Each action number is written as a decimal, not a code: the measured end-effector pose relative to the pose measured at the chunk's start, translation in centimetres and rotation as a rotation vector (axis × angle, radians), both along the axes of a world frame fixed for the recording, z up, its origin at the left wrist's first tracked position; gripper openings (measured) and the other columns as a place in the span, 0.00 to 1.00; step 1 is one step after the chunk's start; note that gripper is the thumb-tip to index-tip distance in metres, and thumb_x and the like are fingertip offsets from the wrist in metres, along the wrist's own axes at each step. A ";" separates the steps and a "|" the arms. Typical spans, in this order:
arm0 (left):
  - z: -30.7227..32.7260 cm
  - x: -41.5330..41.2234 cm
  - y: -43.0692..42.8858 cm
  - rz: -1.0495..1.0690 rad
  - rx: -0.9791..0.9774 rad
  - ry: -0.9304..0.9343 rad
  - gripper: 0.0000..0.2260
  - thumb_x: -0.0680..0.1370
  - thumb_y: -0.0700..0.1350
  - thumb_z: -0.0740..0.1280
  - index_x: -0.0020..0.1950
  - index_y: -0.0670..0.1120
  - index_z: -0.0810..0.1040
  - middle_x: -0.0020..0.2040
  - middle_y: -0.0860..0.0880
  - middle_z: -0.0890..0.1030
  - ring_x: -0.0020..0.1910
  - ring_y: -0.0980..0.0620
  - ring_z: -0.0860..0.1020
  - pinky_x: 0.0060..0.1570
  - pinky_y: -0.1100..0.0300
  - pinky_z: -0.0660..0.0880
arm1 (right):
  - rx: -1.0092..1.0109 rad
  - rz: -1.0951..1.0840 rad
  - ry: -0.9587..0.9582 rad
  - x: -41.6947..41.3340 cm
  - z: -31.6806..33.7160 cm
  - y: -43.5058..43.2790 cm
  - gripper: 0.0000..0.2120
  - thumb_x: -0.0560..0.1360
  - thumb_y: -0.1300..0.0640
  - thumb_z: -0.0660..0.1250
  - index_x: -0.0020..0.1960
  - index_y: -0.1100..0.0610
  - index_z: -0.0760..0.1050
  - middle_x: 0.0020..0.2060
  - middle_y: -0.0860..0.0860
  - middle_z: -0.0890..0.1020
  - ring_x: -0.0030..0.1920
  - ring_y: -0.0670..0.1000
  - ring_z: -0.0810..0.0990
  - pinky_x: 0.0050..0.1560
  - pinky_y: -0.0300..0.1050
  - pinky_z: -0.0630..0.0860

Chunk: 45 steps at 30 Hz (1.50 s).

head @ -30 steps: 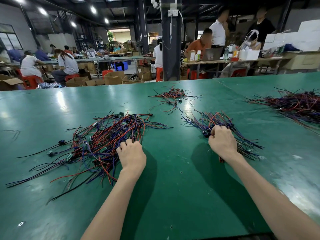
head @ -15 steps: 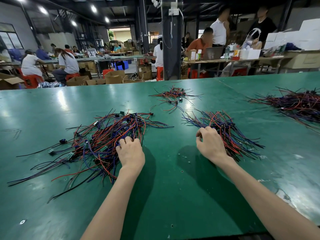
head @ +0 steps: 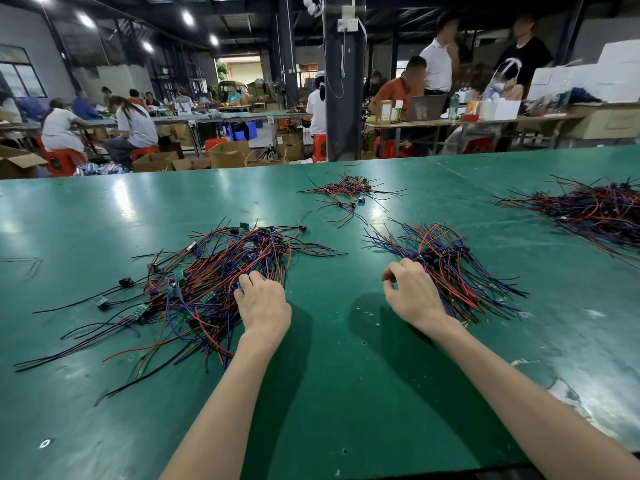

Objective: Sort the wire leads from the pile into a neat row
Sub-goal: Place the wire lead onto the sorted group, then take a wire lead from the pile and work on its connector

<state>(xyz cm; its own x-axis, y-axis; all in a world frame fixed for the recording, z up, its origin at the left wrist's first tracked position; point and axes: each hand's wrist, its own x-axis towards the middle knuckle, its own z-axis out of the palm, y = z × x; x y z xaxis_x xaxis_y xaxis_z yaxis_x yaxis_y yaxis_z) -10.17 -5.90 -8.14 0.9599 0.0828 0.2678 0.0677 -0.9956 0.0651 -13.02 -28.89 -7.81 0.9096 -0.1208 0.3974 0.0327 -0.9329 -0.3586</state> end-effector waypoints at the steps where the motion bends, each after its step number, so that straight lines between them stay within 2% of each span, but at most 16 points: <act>1: 0.0 -0.1 0.0 0.006 -0.007 -0.009 0.11 0.77 0.39 0.62 0.58 0.40 0.75 0.63 0.42 0.70 0.62 0.42 0.65 0.61 0.51 0.66 | 0.004 0.005 0.000 0.0 0.0 0.0 0.06 0.77 0.60 0.63 0.51 0.60 0.77 0.50 0.56 0.77 0.54 0.56 0.72 0.54 0.49 0.70; 6: 0.2 0.1 0.7 0.030 -0.051 -0.047 0.12 0.77 0.40 0.63 0.60 0.44 0.71 0.62 0.42 0.70 0.62 0.43 0.66 0.60 0.52 0.67 | 0.017 0.015 0.011 -0.1 0.0 0.2 0.06 0.77 0.60 0.62 0.51 0.60 0.76 0.49 0.55 0.77 0.54 0.55 0.73 0.55 0.50 0.72; 9: 0.2 0.4 1.1 0.014 -0.073 -0.049 0.11 0.78 0.41 0.64 0.60 0.44 0.73 0.62 0.44 0.73 0.62 0.44 0.68 0.60 0.52 0.68 | 0.023 0.018 0.017 -0.1 0.0 0.2 0.06 0.77 0.60 0.62 0.51 0.60 0.77 0.49 0.55 0.78 0.54 0.55 0.73 0.54 0.50 0.71; 13: 0.5 0.5 1.5 -0.004 -0.195 -0.111 0.08 0.78 0.37 0.63 0.56 0.44 0.78 0.55 0.44 0.79 0.56 0.45 0.73 0.55 0.54 0.72 | 0.024 0.026 0.020 -0.1 -0.1 0.2 0.06 0.77 0.60 0.62 0.50 0.60 0.77 0.48 0.55 0.78 0.54 0.55 0.73 0.54 0.50 0.72; 18: 1.0 0.2 1.4 -0.057 -0.512 -0.319 0.06 0.77 0.35 0.65 0.52 0.42 0.75 0.48 0.43 0.79 0.49 0.44 0.76 0.45 0.53 0.72 | 0.033 0.032 0.014 -0.1 -0.2 0.2 0.06 0.77 0.60 0.62 0.49 0.59 0.78 0.48 0.55 0.78 0.53 0.56 0.73 0.52 0.48 0.71; 22: 1.8 0.0 1.0 -0.152 -0.859 -0.478 0.04 0.77 0.35 0.66 0.50 0.42 0.75 0.44 0.46 0.80 0.44 0.48 0.78 0.46 0.56 0.75 | 0.077 0.046 -0.001 -0.1 -0.1 0.4 0.05 0.76 0.61 0.63 0.48 0.59 0.78 0.47 0.55 0.78 0.51 0.55 0.74 0.51 0.47 0.71; 25: 2.4 -0.1 0.6 -0.169 -1.055 -0.550 0.06 0.76 0.35 0.67 0.49 0.44 0.75 0.43 0.48 0.79 0.40 0.56 0.77 0.43 0.69 0.73 | 0.139 0.066 -0.014 0.0 0.0 0.7 0.05 0.76 0.62 0.63 0.47 0.60 0.78 0.46 0.54 0.79 0.48 0.54 0.75 0.50 0.46 0.71; 27: 2.6 -0.2 0.4 -0.161 -1.134 -0.540 0.07 0.76 0.35 0.67 0.52 0.44 0.75 0.42 0.50 0.78 0.39 0.61 0.75 0.43 0.70 0.73 | 0.171 0.081 -0.010 -0.1 0.0 1.1 0.05 0.76 0.62 0.63 0.46 0.59 0.78 0.45 0.54 0.79 0.46 0.52 0.75 0.49 0.46 0.72; 30: 2.4 0.0 0.3 -0.141 -1.204 -0.355 0.10 0.77 0.34 0.64 0.57 0.44 0.74 0.41 0.54 0.76 0.38 0.59 0.74 0.42 0.60 0.74 | 0.189 0.102 0.006 -0.2 0.0 1.4 0.05 0.76 0.62 0.63 0.46 0.60 0.78 0.45 0.54 0.79 0.46 0.54 0.76 0.50 0.47 0.73; 31: 2.3 0.1 0.3 -0.136 -1.182 -0.246 0.13 0.77 0.34 0.62 0.60 0.44 0.73 0.41 0.53 0.76 0.37 0.58 0.74 0.38 0.60 0.73 | 0.188 0.107 0.013 -0.2 -0.1 1.4 0.05 0.76 0.62 0.63 0.46 0.60 0.78 0.45 0.54 0.79 0.46 0.54 0.76 0.50 0.48 0.74; 33: 2.1 0.1 0.3 -0.136 -1.004 -0.047 0.19 0.74 0.35 0.60 0.64 0.46 0.72 0.42 0.52 0.77 0.38 0.55 0.74 0.35 0.61 0.69 | 0.187 0.109 0.025 -0.1 -0.1 1.4 0.05 0.76 0.62 0.63 0.46 0.60 0.78 0.45 0.55 0.79 0.46 0.54 0.76 0.51 0.48 0.74; 35: 1.7 -0.1 0.3 -0.125 -0.731 0.051 0.20 0.73 0.39 0.61 0.65 0.47 0.72 0.46 0.48 0.79 0.42 0.49 0.76 0.38 0.58 0.70 | 0.192 0.109 0.034 -0.1 -0.2 1.4 0.05 0.76 0.62 0.63 0.46 0.60 0.78 0.45 0.54 0.80 0.45 0.54 0.76 0.51 0.48 0.74; 38: 1.1 0.0 0.1 -0.083 -0.399 0.031 0.17 0.75 0.47 0.62 0.63 0.46 0.75 0.55 0.44 0.78 0.53 0.46 0.73 0.49 0.54 0.73 | 0.196 0.107 0.039 -0.1 -0.2 1.3 0.05 0.76 0.62 0.63 0.46 0.59 0.78 0.45 0.54 0.80 0.44 0.54 0.76 0.50 0.48 0.75; 40: 0.6 0.4 0.1 -0.108 -0.276 -0.076 0.18 0.77 0.51 0.62 0.65 0.46 0.73 0.60 0.44 0.74 0.60 0.45 0.68 0.57 0.52 0.69 | 0.197 0.108 0.042 -0.1 -0.3 1.3 0.05 0.75 0.62 0.63 0.46 0.59 0.78 0.45 0.54 0.80 0.44 0.53 0.76 0.50 0.47 0.75; 43: 0.0 1.1 0.1 -0.196 -0.155 -0.075 0.22 0.80 0.50 0.59 0.74 0.51 0.63 0.68 0.46 0.69 0.67 0.45 0.64 0.64 0.49 0.64 | 0.195 0.111 0.055 -0.2 -0.5 1.4 0.05 0.75 0.62 0.63 0.46 0.58 0.78 0.45 0.54 0.80 0.44 0.53 0.76 0.51 0.47 0.75; 45: -0.5 1.4 -0.1 -0.231 -0.092 0.007 0.19 0.82 0.47 0.57 0.73 0.53 0.65 0.69 0.47 0.70 0.67 0.45 0.64 0.65 0.48 0.62 | 0.198 0.116 0.064 -0.2 -0.6 1.4 0.05 0.75 0.63 0.63 0.46 0.59 0.78 0.45 0.54 0.81 0.45 0.54 0.77 0.51 0.48 0.75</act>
<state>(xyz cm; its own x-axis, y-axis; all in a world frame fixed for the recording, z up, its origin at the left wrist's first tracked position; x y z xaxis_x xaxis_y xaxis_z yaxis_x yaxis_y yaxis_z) -8.82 -5.95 -8.60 0.9581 -0.1155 0.2621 -0.1603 -0.9746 0.1567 -13.23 -27.44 -8.42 0.9446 -0.0843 0.3172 0.1065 -0.8355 -0.5391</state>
